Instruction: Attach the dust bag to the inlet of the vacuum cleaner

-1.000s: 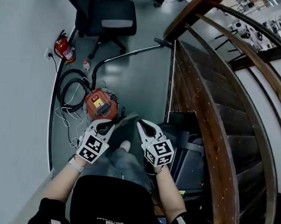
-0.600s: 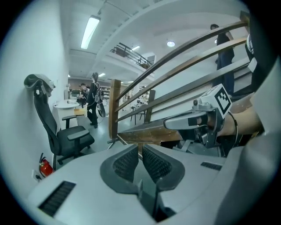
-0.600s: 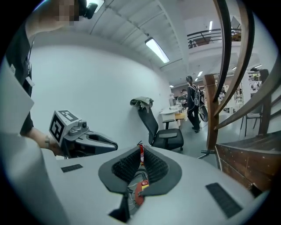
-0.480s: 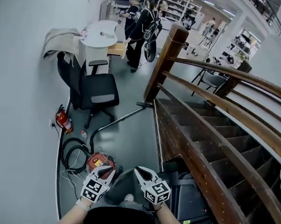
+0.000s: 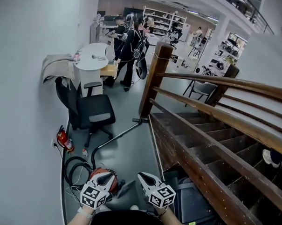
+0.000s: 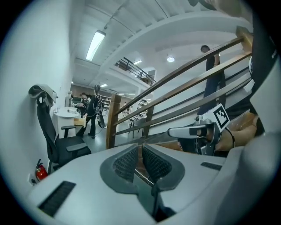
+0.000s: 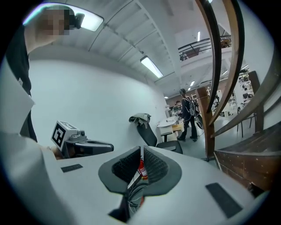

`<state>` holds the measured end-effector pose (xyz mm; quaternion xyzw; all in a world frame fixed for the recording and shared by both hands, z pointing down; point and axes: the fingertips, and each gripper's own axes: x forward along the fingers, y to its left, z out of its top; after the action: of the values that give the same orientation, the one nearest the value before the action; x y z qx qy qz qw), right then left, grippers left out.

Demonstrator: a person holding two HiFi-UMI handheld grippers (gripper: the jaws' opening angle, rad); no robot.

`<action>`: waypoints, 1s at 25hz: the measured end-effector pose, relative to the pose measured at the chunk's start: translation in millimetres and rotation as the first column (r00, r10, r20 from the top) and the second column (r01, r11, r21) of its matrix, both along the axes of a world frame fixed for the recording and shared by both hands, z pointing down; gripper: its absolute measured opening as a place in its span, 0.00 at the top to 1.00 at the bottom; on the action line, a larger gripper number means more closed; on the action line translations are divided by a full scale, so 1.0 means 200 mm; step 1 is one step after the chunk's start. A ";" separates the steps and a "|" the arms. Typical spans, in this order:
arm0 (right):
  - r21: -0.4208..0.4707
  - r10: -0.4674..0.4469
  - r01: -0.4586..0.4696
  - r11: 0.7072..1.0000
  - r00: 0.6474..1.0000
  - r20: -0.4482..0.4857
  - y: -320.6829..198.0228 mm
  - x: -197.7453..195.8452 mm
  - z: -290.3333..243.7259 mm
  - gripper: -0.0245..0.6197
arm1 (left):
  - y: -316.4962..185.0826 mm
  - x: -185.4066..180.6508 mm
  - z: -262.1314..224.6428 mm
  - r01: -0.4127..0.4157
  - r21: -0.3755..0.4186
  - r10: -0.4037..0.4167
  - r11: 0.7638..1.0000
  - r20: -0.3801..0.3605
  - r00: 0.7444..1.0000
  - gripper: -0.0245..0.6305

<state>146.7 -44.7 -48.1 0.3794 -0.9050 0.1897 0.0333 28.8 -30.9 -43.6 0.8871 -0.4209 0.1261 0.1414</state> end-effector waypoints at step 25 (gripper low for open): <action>0.039 0.048 -0.049 0.998 0.999 0.018 0.06 0.04 -0.10 0.91 | 0.07 0.03 -0.10 0.001 0.049 0.001 0.999 -0.025 1.000 0.92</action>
<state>154.4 -32.6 -67.8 0.4003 -0.8993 0.1756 0.0136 34.1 -17.7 -64.3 0.8917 -0.4221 0.1049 0.1249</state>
